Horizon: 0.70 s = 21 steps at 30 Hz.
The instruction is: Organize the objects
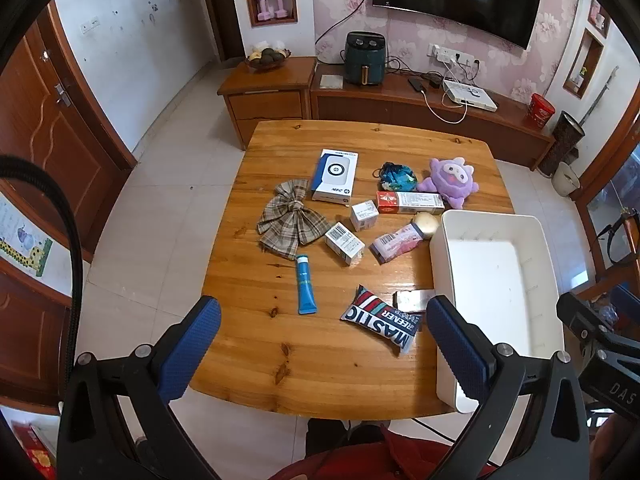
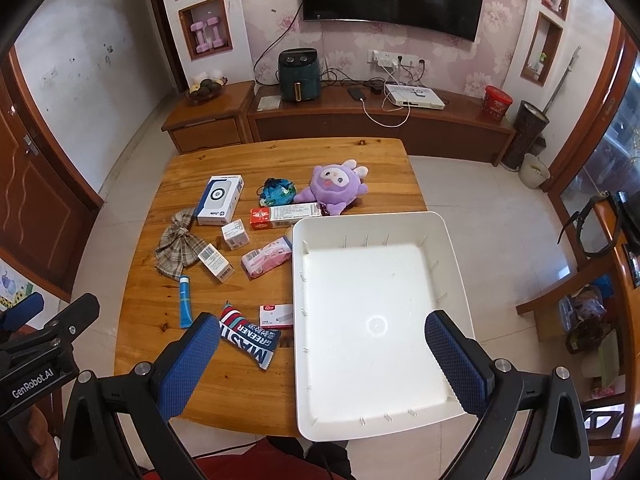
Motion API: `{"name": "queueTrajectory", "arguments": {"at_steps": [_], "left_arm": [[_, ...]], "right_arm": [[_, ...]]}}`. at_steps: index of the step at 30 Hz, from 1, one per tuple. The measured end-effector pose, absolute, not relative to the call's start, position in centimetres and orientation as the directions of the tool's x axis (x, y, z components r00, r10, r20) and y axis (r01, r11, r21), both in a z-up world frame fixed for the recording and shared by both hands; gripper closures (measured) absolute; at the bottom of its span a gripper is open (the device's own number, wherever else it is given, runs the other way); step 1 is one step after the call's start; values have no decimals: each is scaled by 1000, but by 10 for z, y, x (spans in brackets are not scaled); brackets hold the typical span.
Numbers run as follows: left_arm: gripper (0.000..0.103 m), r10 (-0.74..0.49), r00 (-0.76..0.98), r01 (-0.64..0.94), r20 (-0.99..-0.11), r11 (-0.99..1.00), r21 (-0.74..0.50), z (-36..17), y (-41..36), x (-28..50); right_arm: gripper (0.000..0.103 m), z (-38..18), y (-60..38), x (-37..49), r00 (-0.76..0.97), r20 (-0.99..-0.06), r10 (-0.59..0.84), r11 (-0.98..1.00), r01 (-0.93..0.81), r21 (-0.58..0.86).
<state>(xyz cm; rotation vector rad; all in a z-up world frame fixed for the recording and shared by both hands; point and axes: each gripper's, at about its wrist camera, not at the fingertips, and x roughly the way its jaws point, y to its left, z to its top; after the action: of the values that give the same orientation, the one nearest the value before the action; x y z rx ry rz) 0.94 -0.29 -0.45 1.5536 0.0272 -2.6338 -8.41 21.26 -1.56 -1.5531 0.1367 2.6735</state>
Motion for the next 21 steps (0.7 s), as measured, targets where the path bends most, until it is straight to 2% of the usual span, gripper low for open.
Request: {"name": "queueTrajectory", "arguments": {"at_steps": [21], "left_arm": [[1,-76,-473,89,-878,-995,38,-9,3,11]], "right_arm": [[0,-21,215,-81,-491,-871,9,-993,-105,49]]}}
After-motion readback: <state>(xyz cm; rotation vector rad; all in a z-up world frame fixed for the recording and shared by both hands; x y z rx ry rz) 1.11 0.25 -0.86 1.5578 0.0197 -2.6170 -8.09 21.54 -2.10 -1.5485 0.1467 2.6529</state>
